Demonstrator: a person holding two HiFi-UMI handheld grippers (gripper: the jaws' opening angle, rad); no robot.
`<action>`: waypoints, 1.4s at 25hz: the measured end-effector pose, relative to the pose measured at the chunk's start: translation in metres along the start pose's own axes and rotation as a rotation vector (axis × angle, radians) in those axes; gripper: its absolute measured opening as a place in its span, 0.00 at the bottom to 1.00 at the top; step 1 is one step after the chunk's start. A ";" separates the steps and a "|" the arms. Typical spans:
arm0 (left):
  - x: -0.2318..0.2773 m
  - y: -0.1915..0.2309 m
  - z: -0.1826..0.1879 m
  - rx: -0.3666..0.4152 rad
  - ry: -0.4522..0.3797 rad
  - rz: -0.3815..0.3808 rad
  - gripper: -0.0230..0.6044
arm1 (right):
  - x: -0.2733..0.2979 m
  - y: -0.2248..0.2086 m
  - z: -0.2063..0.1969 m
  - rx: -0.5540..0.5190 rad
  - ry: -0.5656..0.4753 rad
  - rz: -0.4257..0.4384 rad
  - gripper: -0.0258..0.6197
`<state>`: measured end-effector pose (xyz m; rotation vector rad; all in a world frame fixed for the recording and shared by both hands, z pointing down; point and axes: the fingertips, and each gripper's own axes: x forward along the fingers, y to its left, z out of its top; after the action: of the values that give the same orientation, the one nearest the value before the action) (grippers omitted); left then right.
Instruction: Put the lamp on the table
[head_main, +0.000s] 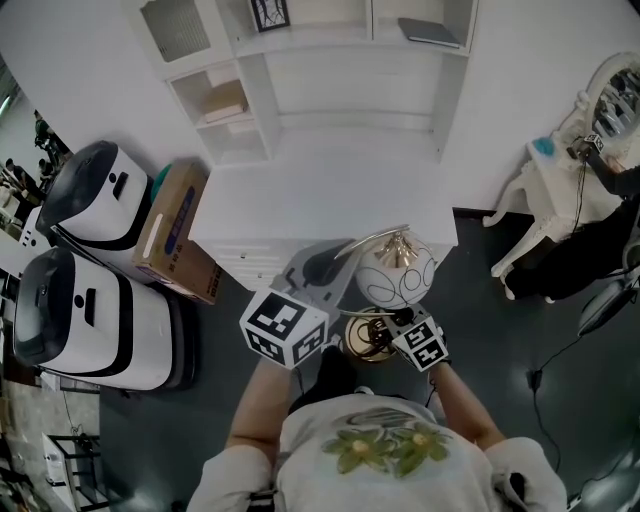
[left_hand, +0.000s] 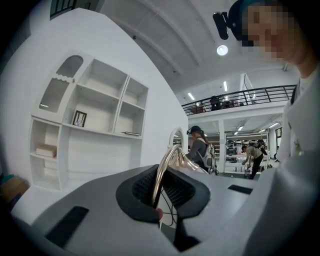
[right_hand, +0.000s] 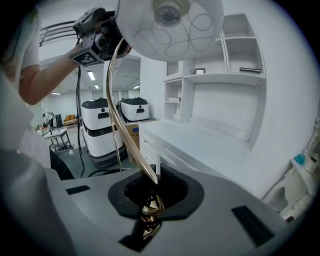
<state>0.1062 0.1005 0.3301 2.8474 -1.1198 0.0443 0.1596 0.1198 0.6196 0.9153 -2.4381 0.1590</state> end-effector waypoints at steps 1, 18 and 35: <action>0.001 -0.001 -0.004 0.003 0.001 -0.004 0.08 | 0.002 -0.001 -0.004 -0.001 -0.003 -0.003 0.11; 0.059 0.103 0.018 0.038 0.000 -0.083 0.08 | 0.089 -0.068 0.051 0.042 0.015 -0.052 0.11; 0.075 0.196 0.027 0.020 -0.022 -0.112 0.08 | 0.162 -0.101 0.097 0.041 0.059 -0.092 0.11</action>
<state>0.0270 -0.0956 0.3200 2.9299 -0.9675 0.0174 0.0798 -0.0792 0.6125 1.0244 -2.3416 0.2000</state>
